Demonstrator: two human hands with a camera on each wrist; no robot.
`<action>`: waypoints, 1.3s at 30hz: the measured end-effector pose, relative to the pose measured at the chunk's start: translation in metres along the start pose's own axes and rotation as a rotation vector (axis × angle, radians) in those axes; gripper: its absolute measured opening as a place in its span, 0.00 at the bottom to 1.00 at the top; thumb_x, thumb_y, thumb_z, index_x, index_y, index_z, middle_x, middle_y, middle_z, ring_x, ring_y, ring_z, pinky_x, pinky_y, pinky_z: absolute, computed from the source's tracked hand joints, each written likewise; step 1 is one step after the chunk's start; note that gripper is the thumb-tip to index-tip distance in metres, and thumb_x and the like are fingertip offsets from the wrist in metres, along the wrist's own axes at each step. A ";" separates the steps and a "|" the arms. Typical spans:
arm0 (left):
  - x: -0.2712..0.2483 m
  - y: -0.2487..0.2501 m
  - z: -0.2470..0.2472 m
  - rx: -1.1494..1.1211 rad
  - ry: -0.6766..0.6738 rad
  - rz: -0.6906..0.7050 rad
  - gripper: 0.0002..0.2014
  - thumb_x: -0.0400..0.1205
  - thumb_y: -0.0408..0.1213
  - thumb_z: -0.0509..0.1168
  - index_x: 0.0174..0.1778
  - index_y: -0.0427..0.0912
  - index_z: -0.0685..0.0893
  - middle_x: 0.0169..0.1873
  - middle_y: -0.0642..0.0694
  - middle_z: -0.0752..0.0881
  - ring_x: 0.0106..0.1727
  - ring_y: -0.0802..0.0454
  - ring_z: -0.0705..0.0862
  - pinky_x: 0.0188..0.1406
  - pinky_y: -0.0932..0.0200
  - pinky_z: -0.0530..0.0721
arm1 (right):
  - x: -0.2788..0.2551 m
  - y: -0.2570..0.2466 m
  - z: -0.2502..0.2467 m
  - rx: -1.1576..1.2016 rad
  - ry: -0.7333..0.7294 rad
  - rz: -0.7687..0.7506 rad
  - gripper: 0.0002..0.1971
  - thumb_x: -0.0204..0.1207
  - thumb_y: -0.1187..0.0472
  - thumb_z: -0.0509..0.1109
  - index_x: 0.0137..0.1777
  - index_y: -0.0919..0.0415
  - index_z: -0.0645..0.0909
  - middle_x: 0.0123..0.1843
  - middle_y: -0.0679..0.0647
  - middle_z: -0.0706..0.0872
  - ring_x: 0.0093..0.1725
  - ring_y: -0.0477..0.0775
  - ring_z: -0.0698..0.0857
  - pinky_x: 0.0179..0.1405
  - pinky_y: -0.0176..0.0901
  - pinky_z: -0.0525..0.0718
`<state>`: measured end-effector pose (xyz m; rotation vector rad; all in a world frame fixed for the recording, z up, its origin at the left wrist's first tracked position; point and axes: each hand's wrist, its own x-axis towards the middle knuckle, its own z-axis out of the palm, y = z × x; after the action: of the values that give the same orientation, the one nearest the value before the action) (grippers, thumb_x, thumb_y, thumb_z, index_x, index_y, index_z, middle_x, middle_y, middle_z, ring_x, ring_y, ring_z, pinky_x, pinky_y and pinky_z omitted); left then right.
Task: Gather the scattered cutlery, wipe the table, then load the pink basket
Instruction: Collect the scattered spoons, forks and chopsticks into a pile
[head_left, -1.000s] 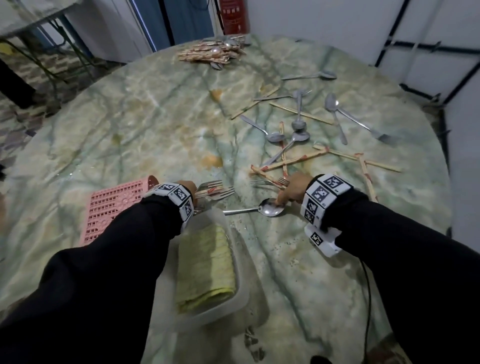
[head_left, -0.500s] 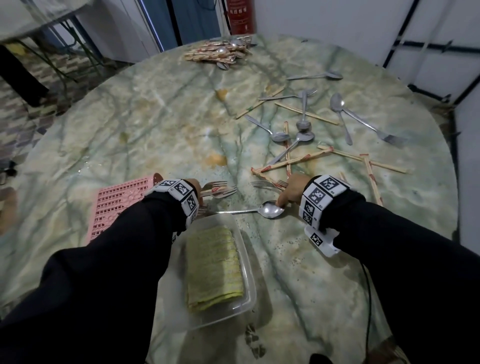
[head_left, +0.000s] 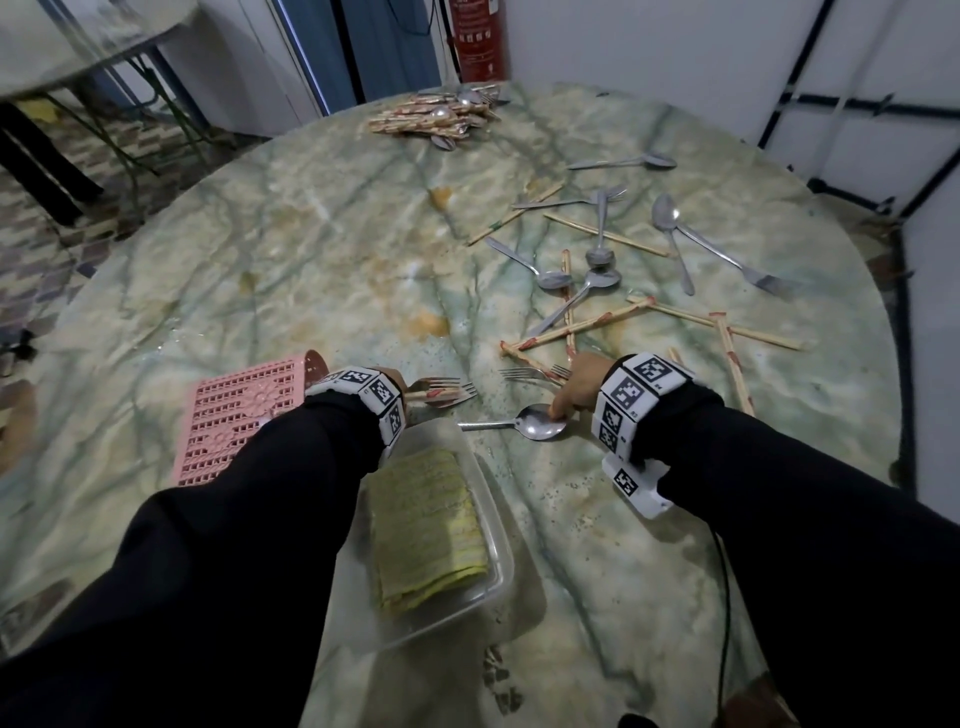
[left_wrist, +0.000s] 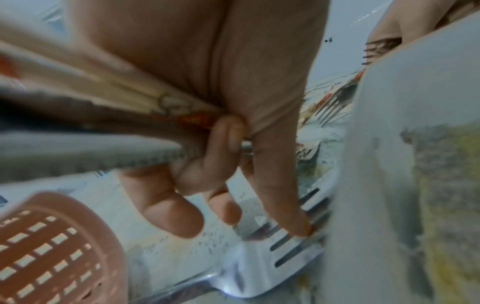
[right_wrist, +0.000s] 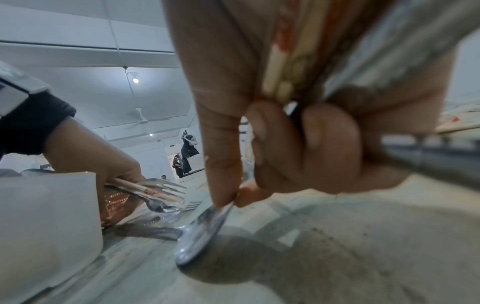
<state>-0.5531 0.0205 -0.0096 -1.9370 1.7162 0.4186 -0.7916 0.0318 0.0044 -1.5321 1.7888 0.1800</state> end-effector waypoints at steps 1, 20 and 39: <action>0.002 0.000 0.001 0.032 0.006 0.019 0.16 0.83 0.35 0.62 0.66 0.34 0.79 0.62 0.39 0.82 0.63 0.43 0.81 0.42 0.63 0.71 | -0.001 0.001 -0.001 0.002 -0.008 -0.001 0.17 0.63 0.55 0.81 0.36 0.63 0.76 0.47 0.59 0.84 0.51 0.59 0.84 0.50 0.45 0.81; -0.036 0.010 -0.039 -0.077 0.024 0.110 0.16 0.82 0.33 0.63 0.65 0.34 0.78 0.59 0.35 0.83 0.61 0.39 0.81 0.57 0.52 0.76 | -0.013 0.009 -0.001 0.149 0.017 -0.043 0.12 0.66 0.69 0.77 0.49 0.74 0.85 0.50 0.63 0.89 0.51 0.60 0.88 0.53 0.52 0.86; -0.063 0.044 -0.079 -1.059 0.801 0.293 0.10 0.85 0.37 0.59 0.51 0.34 0.82 0.45 0.28 0.85 0.45 0.33 0.84 0.41 0.50 0.79 | -0.018 0.013 -0.023 0.732 0.621 -0.311 0.03 0.81 0.61 0.62 0.47 0.57 0.75 0.45 0.56 0.79 0.47 0.55 0.77 0.52 0.45 0.74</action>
<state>-0.6143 0.0254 0.0820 -2.8367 2.6450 0.8703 -0.8133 0.0364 0.0269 -1.3431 1.7181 -1.0880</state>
